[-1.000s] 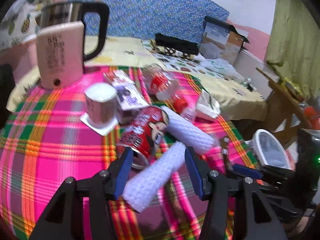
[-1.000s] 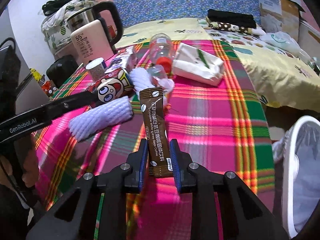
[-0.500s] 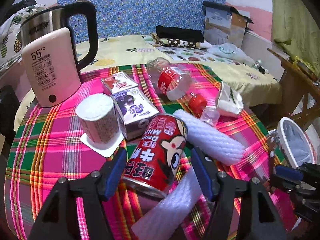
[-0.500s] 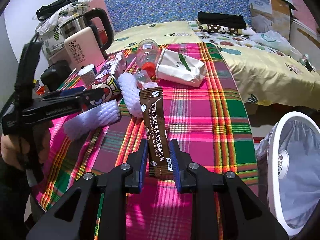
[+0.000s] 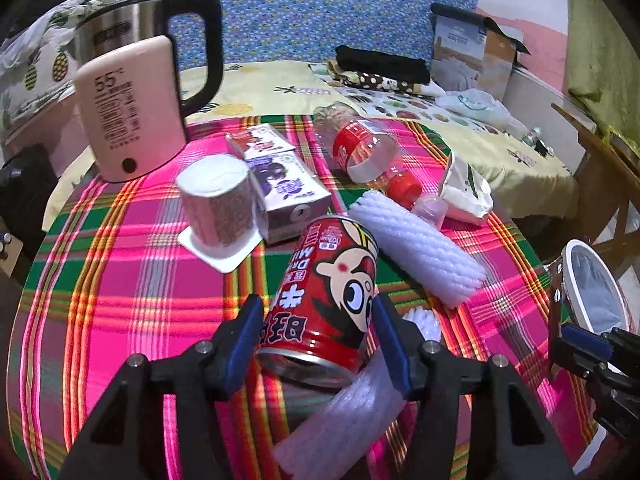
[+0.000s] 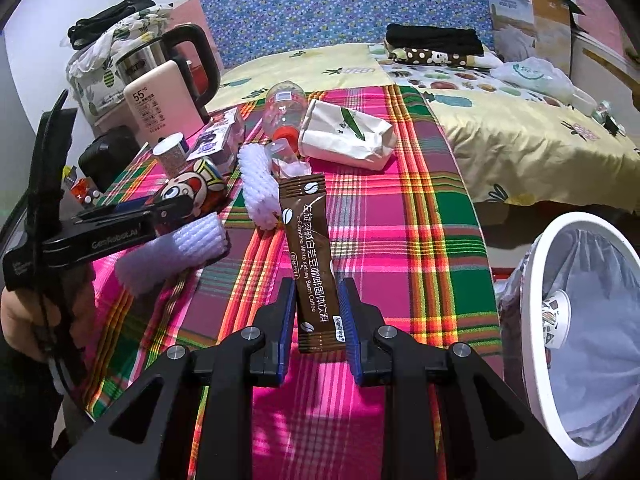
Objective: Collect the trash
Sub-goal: 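Lift the red can with the left tool while the right tool lifts the sachet, then carry the can and sachet over the white bin and open both tools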
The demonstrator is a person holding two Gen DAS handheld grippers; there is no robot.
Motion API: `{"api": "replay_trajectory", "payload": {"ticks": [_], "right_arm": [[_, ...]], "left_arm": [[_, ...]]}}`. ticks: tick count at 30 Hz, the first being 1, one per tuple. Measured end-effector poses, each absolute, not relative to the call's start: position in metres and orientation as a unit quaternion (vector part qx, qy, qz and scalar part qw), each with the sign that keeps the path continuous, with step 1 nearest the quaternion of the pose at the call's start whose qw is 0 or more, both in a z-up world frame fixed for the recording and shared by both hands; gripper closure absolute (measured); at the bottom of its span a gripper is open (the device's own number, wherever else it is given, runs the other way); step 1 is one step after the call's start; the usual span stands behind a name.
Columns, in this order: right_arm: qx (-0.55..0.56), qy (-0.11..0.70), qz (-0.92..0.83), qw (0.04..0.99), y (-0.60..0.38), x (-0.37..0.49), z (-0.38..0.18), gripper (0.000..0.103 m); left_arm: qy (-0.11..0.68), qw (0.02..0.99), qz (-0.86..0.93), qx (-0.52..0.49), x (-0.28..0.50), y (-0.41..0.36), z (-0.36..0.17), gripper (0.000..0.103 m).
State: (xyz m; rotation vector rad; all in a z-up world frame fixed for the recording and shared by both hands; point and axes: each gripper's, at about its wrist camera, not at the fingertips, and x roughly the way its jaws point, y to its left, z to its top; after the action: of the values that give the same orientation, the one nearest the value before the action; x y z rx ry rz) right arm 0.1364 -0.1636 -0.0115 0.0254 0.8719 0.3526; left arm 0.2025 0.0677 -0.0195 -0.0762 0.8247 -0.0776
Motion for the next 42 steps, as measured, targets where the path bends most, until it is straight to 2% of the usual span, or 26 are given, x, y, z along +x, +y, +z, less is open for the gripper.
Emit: {"api": "replay_trajectory", "payload": {"ticks": [18,42], "right_arm": [[0.019,0.410,0.171,0.896,-0.176,0.118,-0.004,0.080],[0.027,0.389,0.145,0.909,-0.200,0.102,0.008,0.080]], "left_arm": [[0.363,0.929,-0.020,-0.072,0.141,0.078,0.003,0.045],[0.339,0.935,-0.089,-0.059,0.113,0.013,0.024,0.045]]}}
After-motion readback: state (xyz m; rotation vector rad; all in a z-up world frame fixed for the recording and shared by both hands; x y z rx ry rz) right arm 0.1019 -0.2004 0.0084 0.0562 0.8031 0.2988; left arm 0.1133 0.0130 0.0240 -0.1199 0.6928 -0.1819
